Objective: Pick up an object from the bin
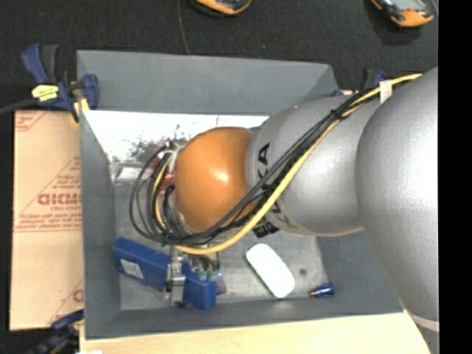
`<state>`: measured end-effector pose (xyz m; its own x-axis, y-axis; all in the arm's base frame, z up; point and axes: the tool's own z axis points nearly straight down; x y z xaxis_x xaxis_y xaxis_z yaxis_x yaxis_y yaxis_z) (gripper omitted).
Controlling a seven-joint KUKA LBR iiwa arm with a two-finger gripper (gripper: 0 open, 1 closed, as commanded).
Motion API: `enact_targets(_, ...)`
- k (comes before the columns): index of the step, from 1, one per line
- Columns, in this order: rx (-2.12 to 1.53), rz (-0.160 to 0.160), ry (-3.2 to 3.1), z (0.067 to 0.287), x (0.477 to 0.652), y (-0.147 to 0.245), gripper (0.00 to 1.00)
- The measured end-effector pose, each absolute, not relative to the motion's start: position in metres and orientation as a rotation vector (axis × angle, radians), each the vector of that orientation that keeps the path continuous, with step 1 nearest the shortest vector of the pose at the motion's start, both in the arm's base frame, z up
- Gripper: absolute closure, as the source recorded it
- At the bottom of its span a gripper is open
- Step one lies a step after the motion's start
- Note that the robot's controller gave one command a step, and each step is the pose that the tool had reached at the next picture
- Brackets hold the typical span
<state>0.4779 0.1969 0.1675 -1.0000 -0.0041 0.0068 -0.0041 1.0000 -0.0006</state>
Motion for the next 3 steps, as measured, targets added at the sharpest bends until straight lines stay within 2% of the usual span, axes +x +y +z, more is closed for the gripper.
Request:
enact_targets(1,-0.001,-0.002,-3.143,0.172,0.48,0.196,0.0)
enact_targets(2,0.236,-0.003,-3.136,0.13,0.482,0.177,0.0)
enact_targets(3,0.31,-0.004,-3.131,0.11,0.473,0.181,1.0)
